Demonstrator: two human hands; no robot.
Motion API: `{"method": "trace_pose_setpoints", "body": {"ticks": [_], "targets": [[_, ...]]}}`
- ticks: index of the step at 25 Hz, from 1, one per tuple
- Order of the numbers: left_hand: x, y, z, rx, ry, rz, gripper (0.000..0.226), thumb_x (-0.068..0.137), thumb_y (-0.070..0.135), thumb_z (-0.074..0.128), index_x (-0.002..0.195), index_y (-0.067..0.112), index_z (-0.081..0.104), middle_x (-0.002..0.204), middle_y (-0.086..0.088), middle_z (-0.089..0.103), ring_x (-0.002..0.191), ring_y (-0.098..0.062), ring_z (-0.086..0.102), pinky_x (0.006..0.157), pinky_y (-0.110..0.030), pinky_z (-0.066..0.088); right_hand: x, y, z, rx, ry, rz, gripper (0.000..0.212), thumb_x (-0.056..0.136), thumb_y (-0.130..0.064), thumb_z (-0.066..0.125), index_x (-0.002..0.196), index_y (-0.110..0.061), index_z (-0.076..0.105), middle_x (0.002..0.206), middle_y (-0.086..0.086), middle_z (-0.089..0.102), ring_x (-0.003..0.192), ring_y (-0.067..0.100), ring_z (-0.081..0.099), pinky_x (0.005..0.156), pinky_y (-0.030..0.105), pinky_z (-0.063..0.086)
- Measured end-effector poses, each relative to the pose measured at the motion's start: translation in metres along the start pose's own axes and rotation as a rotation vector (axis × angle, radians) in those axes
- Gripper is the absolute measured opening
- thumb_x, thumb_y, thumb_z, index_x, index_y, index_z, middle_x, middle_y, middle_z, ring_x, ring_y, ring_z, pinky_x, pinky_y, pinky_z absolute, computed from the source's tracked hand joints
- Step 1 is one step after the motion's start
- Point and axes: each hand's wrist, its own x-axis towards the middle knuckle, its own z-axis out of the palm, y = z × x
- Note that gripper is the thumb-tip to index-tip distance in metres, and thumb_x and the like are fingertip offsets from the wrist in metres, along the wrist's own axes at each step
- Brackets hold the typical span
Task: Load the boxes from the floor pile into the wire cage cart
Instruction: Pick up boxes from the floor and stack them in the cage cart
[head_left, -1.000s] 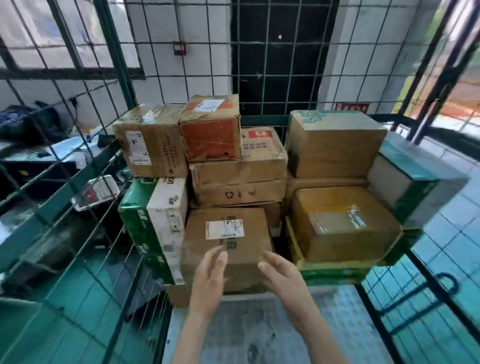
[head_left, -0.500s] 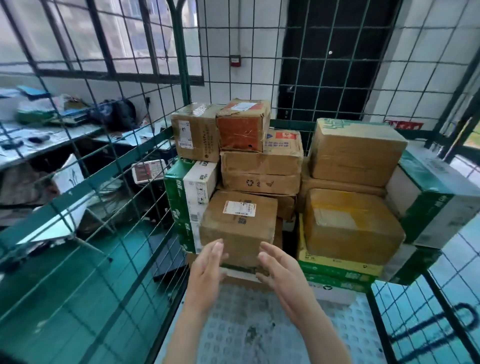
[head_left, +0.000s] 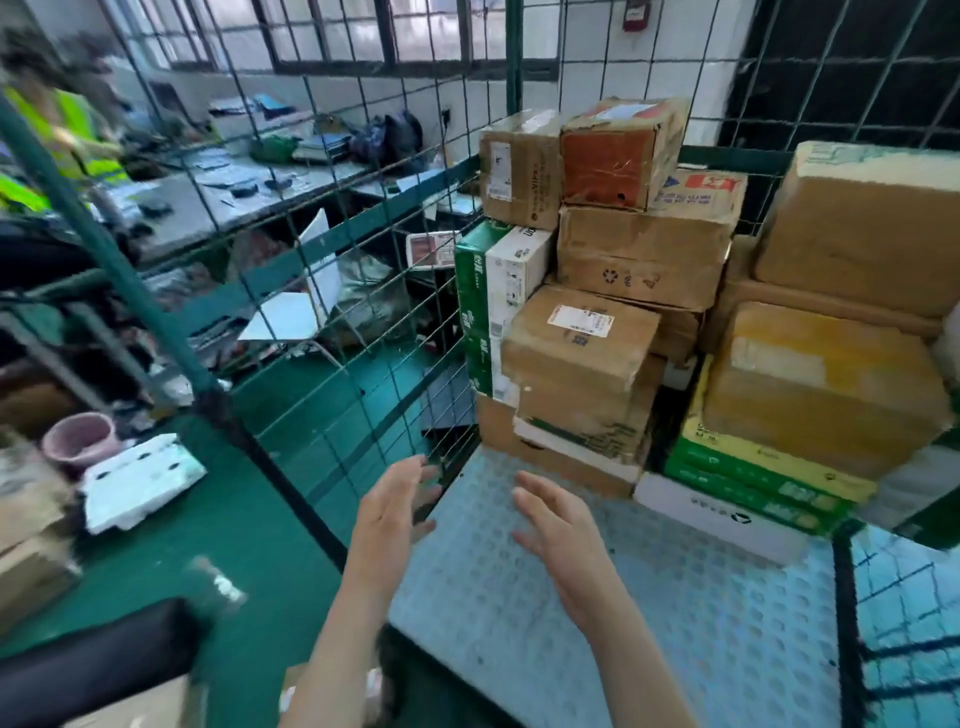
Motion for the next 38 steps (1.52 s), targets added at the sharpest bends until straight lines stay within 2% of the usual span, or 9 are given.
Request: {"method": "trace_pose_setpoints", "body": {"ticks": [7, 11, 15, 19, 21, 24, 29, 33, 38], "targets": [[-0.054, -0.017, -0.067, -0.019, 0.185, -0.038, 0.027, 0.105, 0.040, 0.046, 0.119, 0.027, 0.064, 0.124, 0.005, 0.067, 0.109, -0.012, 0.068, 0.091, -0.041, 0.058, -0.030, 0.024, 0.058, -0.003, -0.134, 0.081, 0.028, 0.100, -0.023, 0.061, 0.128, -0.017, 0.065, 0.127, -0.005, 0.064, 0.115, 0.006, 0.059, 0.099, 0.037, 0.055], [-0.086, -0.022, -0.122, -0.041, 0.311, -0.052, 0.030, 0.105, 0.040, 0.045, 0.125, 0.026, 0.063, 0.124, 0.006, 0.068, 0.108, -0.010, 0.069, 0.093, -0.043, 0.058, -0.047, 0.037, 0.102, -0.008, -0.172, 0.100, 0.022, 0.100, -0.023, 0.062, 0.120, -0.019, 0.069, 0.125, -0.003, 0.067, 0.117, 0.012, 0.062, 0.103, 0.042, 0.053], [-0.136, -0.045, -0.184, -0.110, 0.452, -0.078, 0.027, 0.105, 0.039, 0.046, 0.122, 0.026, 0.063, 0.124, 0.006, 0.068, 0.107, -0.009, 0.070, 0.094, -0.045, 0.058, -0.089, 0.068, 0.167, -0.065, -0.289, 0.143, 0.018, 0.099, -0.021, 0.063, 0.115, -0.019, 0.071, 0.120, -0.003, 0.069, 0.115, 0.014, 0.064, 0.101, 0.043, 0.054], [-0.198, -0.071, -0.249, -0.189, 0.577, -0.107, 0.028, 0.106, 0.036, 0.046, 0.125, 0.025, 0.063, 0.124, 0.005, 0.068, 0.107, -0.010, 0.070, 0.088, -0.039, 0.058, -0.139, 0.104, 0.223, -0.160, -0.395, 0.162, 0.016, 0.098, -0.018, 0.064, 0.111, -0.018, 0.072, 0.120, -0.001, 0.070, 0.114, 0.012, 0.065, 0.097, 0.039, 0.056], [-0.235, -0.087, -0.283, -0.220, 0.647, -0.125, 0.026, 0.106, 0.035, 0.046, 0.122, 0.025, 0.064, 0.123, 0.004, 0.069, 0.105, -0.011, 0.071, 0.092, -0.044, 0.057, -0.170, 0.119, 0.254, -0.209, -0.446, 0.174, 0.014, 0.097, -0.015, 0.063, 0.108, -0.018, 0.073, 0.116, 0.000, 0.072, 0.110, 0.015, 0.067, 0.097, 0.040, 0.056], [-0.297, -0.106, -0.335, -0.254, 0.748, -0.135, 0.025, 0.107, 0.033, 0.044, 0.117, 0.027, 0.066, 0.120, 0.002, 0.070, 0.107, -0.015, 0.071, 0.096, -0.048, 0.055, -0.223, 0.147, 0.303, -0.291, -0.553, 0.186, 0.015, 0.098, -0.015, 0.062, 0.110, -0.016, 0.072, 0.110, 0.000, 0.072, 0.103, 0.018, 0.068, 0.093, 0.038, 0.055], [-0.394, -0.123, -0.409, -0.293, 0.947, -0.096, 0.020, 0.104, 0.037, 0.049, 0.109, 0.027, 0.065, 0.120, 0.000, 0.071, 0.109, -0.017, 0.069, 0.095, -0.048, 0.053, -0.302, 0.193, 0.372, -0.379, -0.748, 0.177, 0.015, 0.099, -0.018, 0.060, 0.109, -0.020, 0.072, 0.116, -0.002, 0.071, 0.115, 0.014, 0.064, 0.094, 0.035, 0.055], [-0.462, -0.144, -0.446, -0.336, 1.106, -0.118, 0.035, 0.093, 0.048, 0.051, 0.114, 0.023, 0.064, 0.120, 0.000, 0.069, 0.108, -0.017, 0.070, 0.094, -0.049, 0.055, -0.356, 0.218, 0.421, -0.459, -0.927, 0.172, 0.014, 0.099, -0.016, 0.059, 0.106, -0.020, 0.071, 0.112, -0.003, 0.071, 0.115, 0.017, 0.065, 0.099, 0.042, 0.055], [-0.513, -0.180, -0.487, -0.427, 1.300, -0.201, 0.029, 0.106, 0.036, 0.044, 0.120, 0.019, 0.064, 0.121, -0.001, 0.069, 0.106, -0.016, 0.070, 0.096, -0.051, 0.055, -0.395, 0.257, 0.479, -0.574, -1.093, 0.198, 0.015, 0.099, -0.016, 0.059, 0.107, -0.019, 0.071, 0.109, -0.002, 0.073, 0.113, 0.019, 0.066, 0.097, 0.044, 0.056]]}}
